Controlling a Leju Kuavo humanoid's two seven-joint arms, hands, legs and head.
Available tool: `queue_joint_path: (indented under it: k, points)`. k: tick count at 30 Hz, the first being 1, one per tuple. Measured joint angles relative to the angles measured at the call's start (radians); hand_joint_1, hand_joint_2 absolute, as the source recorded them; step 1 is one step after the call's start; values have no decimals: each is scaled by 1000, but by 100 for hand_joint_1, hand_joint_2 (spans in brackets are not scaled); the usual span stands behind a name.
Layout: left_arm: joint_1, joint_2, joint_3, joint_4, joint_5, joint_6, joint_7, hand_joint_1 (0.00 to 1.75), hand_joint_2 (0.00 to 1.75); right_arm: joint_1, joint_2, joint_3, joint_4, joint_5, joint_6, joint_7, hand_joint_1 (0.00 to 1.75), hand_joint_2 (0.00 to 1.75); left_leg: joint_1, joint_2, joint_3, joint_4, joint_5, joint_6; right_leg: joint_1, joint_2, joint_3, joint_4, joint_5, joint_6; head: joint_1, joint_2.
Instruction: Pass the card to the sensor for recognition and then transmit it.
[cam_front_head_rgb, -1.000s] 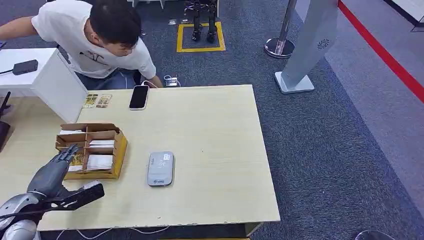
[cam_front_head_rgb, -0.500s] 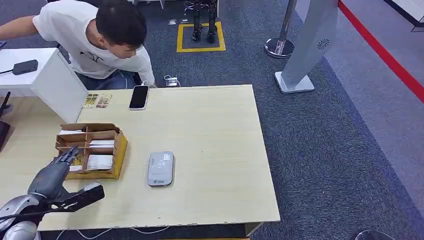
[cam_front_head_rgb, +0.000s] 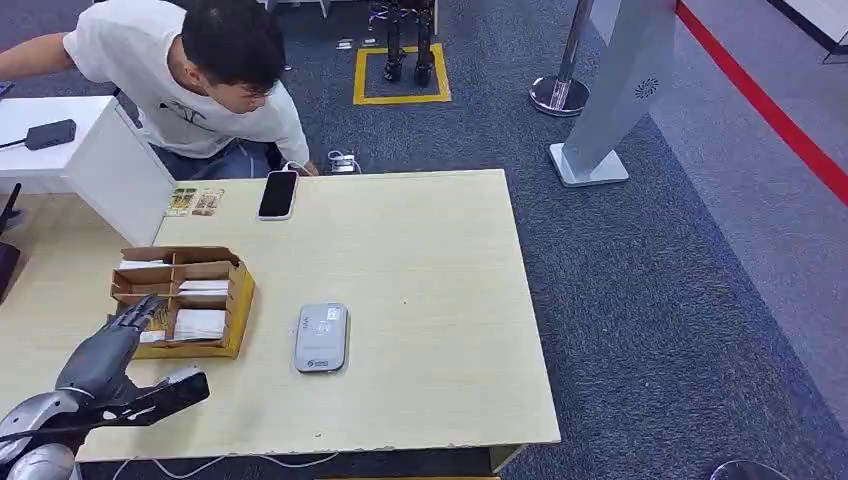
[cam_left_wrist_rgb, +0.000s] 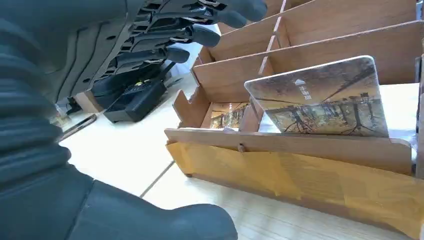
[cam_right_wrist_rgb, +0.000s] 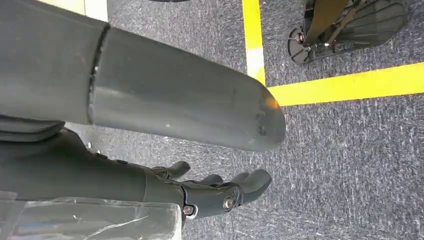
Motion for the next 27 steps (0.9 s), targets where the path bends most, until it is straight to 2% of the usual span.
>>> queue_joint_path:
  k: [12, 16, 27]
  points:
    - [-2, -3, 0, 1, -3, 7, 0, 0, 175, 0, 0, 0, 0, 8, 3, 1, 0, 0, 0, 0, 0, 0, 0, 0, 0, 0, 0, 0, 0, 0, 0, 0]
    - [-22, -27, 0, 13, -31, 34, -2, 0, 175, -1, 0, 0, 0, 11, 6, 2, 0, 0, 0, 0, 0, 0, 0, 0, 0, 0, 0, 0, 0, 0, 0, 0]
    - [-47, -73, 0, 38, -34, 42, -8, 0, 175, 0, 0, 0, 0, 16, 6, 6, 0, 0, 0, 0, 1, 0, 0, 0, 0, 0, 0, 0, 0, 0, 0, 0]
